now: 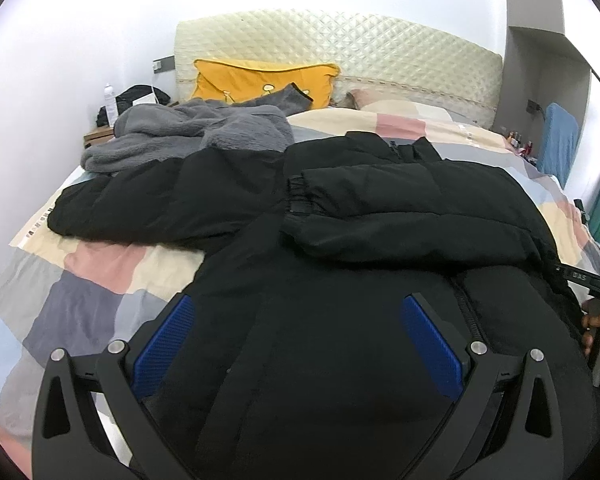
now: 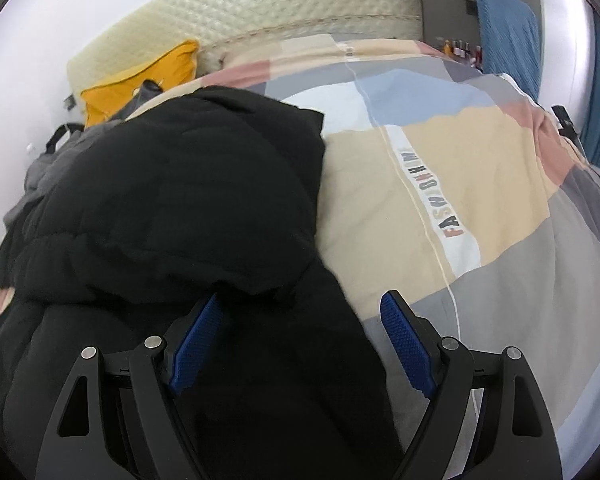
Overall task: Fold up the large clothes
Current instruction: 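Lay the sleeve flat across the jacket and open the right gripper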
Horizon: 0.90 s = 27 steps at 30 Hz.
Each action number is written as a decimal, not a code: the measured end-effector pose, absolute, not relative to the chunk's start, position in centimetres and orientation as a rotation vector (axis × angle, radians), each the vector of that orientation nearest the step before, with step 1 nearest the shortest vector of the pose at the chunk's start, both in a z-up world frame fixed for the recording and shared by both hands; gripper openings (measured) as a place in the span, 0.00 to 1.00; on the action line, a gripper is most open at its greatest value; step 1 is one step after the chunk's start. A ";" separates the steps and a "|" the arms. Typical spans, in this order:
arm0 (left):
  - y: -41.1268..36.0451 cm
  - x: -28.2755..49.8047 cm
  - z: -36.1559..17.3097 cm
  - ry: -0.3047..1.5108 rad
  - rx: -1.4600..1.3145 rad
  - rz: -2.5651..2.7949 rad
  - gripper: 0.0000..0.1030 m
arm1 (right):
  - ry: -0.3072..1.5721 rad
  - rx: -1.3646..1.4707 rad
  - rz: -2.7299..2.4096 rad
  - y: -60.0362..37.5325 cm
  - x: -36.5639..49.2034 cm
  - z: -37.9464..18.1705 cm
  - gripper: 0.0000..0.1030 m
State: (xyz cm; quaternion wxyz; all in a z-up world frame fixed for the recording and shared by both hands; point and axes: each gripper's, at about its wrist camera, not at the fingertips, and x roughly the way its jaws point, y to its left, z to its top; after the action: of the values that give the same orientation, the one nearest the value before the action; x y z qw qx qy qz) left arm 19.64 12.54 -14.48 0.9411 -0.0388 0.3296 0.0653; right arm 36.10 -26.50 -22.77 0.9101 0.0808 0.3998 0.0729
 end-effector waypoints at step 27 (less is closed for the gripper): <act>10.5 17.8 -13.7 0.659 -0.068 0.089 1.00 | 0.743 0.077 0.149 -25.0 33.0 -19.6 0.78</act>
State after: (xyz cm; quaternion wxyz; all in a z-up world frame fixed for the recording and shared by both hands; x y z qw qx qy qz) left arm 17.83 10.53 -13.65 0.9447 -0.0334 0.3232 0.0439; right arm 33.04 -24.97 -19.58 0.9284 0.0377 0.3624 0.0726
